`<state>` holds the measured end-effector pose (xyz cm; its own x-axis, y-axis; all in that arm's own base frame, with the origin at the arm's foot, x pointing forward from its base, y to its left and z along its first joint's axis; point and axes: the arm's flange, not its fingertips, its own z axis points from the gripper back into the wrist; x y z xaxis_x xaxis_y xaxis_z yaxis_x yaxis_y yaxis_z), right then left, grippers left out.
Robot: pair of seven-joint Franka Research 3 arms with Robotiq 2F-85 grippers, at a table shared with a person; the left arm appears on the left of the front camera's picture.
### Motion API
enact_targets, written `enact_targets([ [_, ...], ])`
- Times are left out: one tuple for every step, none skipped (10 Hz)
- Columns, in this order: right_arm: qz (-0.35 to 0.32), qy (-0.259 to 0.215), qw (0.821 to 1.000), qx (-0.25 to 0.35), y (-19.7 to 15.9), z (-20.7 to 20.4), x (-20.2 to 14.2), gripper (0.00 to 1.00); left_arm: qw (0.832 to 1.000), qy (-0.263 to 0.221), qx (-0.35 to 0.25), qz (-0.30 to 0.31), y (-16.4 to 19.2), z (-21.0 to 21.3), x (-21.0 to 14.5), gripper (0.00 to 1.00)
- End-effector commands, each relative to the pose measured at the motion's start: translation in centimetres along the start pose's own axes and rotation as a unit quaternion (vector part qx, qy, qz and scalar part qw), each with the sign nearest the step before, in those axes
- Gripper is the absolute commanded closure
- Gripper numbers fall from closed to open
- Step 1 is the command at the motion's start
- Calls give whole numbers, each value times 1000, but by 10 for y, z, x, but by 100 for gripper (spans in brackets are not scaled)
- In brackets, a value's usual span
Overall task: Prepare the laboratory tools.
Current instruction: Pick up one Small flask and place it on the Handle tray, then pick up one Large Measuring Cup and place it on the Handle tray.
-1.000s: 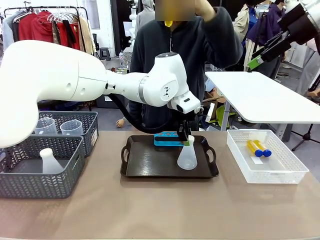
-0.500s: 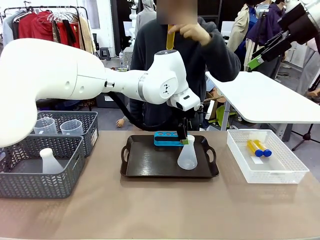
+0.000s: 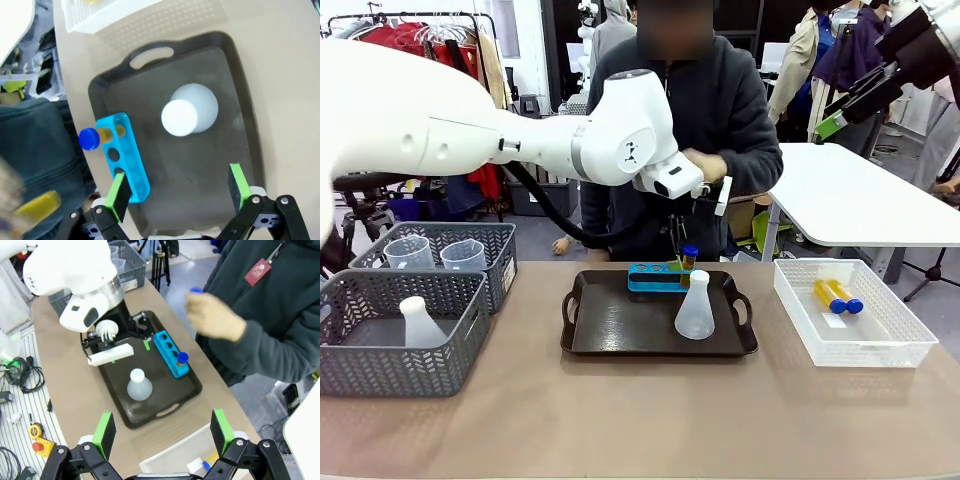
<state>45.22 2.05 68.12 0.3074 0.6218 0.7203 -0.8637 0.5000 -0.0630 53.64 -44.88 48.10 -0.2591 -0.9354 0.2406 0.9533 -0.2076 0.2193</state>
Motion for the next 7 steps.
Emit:
enact_targets([
  [3,-3,1000,1,0,1,1,0,1000,-6,1,16,-24,10,-7,0],
  [3,-3,1000,1,0,1,1,0,1000,-3,-2,17,-27,9,-4,0],
  [3,-3,1000,1,0,1,1,0,1000,3,-3,17,-28,7,-3,0],
  [3,-3,1000,1,0,1,1,0,1000,2,-1,7,-11,9,0,0],
  [3,-3,1000,1,0,1,1,0,1000,2,-1,7,-11,9,0,0],
  [3,-3,1000,1,0,1,1,0,1000,2,-1,7,-11,9,0,0],
  [3,-3,1000,1,0,1,1,0,1000,2,-1,7,-11,9,0,0],
])
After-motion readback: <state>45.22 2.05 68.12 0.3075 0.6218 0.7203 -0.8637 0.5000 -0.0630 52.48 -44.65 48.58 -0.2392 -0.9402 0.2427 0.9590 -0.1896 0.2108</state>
